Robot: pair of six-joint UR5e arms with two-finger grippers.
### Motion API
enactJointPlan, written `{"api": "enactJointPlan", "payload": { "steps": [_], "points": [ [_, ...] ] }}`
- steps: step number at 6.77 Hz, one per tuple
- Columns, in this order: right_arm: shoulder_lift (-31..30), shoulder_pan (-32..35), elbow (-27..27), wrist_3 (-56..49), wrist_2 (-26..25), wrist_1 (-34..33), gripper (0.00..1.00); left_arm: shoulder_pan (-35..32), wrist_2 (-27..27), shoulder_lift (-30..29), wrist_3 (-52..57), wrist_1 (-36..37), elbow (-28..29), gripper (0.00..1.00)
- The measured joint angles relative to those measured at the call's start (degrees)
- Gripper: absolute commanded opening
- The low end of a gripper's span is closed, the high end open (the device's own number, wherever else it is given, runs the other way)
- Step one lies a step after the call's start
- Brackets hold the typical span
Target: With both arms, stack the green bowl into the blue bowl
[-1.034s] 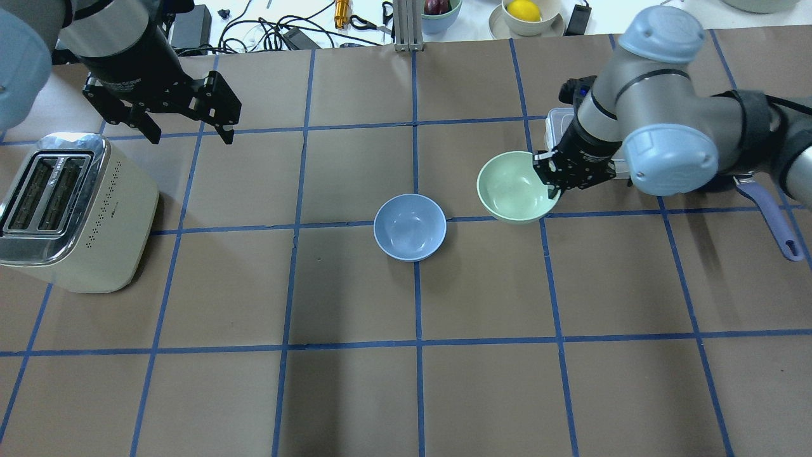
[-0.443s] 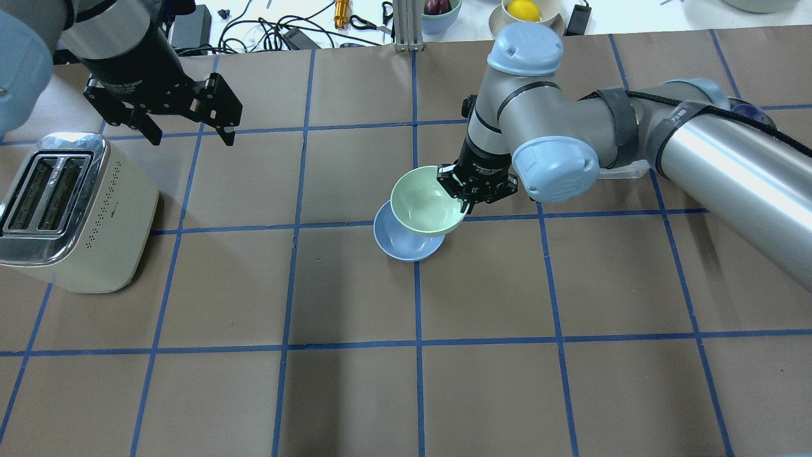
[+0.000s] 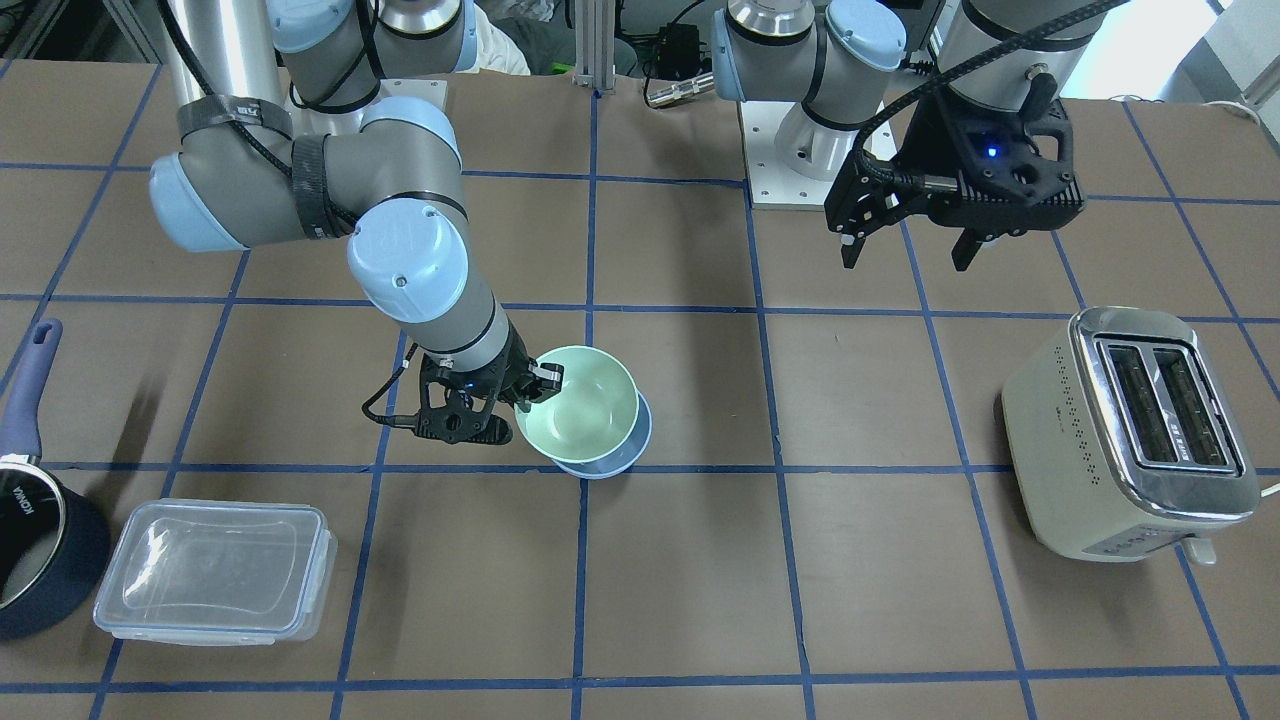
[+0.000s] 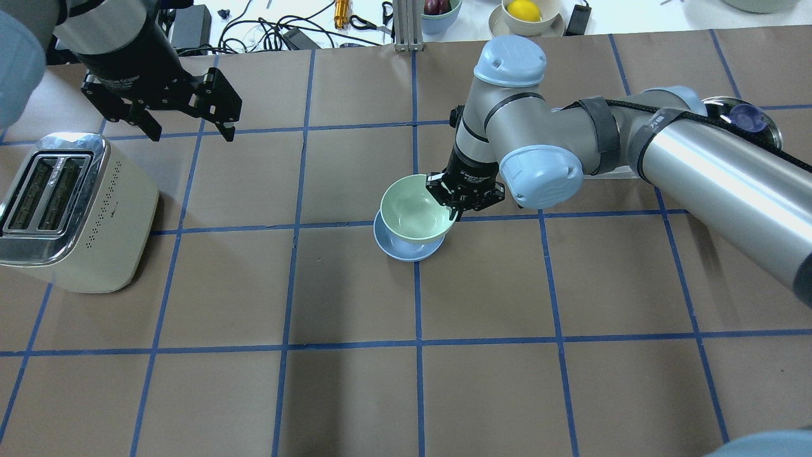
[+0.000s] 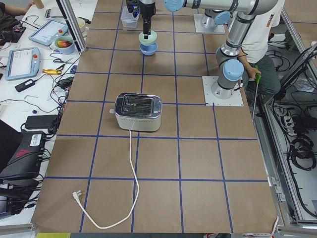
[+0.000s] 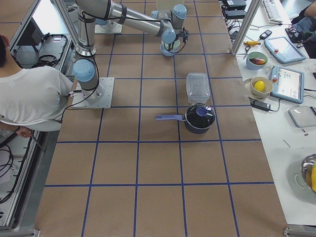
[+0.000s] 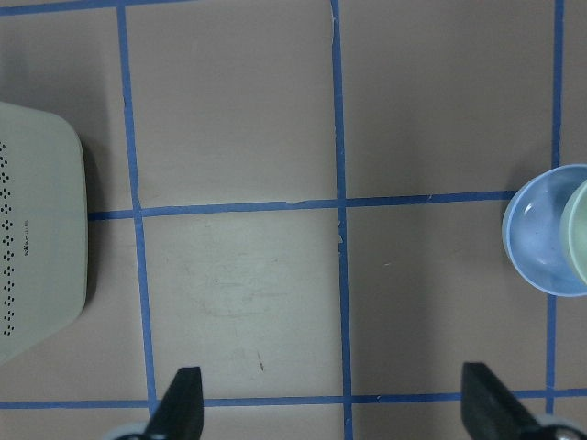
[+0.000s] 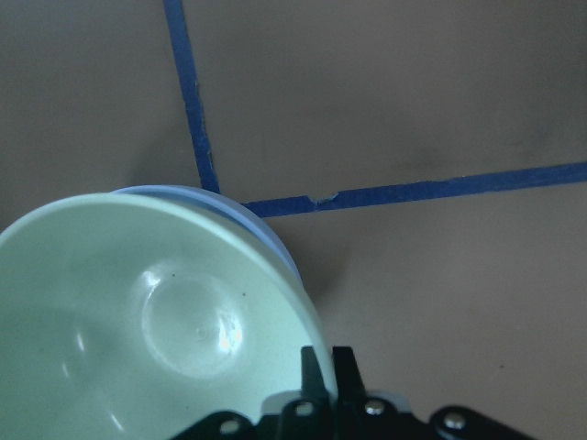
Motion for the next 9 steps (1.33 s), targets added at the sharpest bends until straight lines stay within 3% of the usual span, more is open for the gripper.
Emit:
{"api": "enactJointPlan", "payload": {
  "steps": [1, 2, 3, 4, 7, 9],
  "points": [
    [0.85, 0.38, 0.03, 0.02, 0.03, -1.35, 0.0, 0.03, -0.15, 0.0, 0.04, 0.04, -0.18, 1.0],
    [1.56, 0.71, 0.06, 0.0, 0.03, -2.22, 0.08, 0.05, -0.19, -0.02, 0.05, 0.06, -0.28, 1.0],
    [2.08, 0.88, 0.06, -0.01, 0.01, -2.75, 0.53, 0.14, -0.23, -0.09, 0.04, 0.07, -0.23, 1.0],
    [2.31, 0.93, 0.13, -0.04, 0.01, -3.18, 0.74, 0.16, -0.24, -0.12, 0.01, 0.07, -0.31, 1.0],
    [2.39, 0.92, 0.14, -0.18, -0.4, -4.29, 0.86, 0.13, -0.28, 0.02, -0.02, 0.07, -0.61, 1.0],
    [1.05, 0.66, -1.48, -1.05, -4.28, -3.46, 1.0, 0.16, -0.33, 0.06, -0.02, 0.07, -0.66, 1.0]
  ]
}}
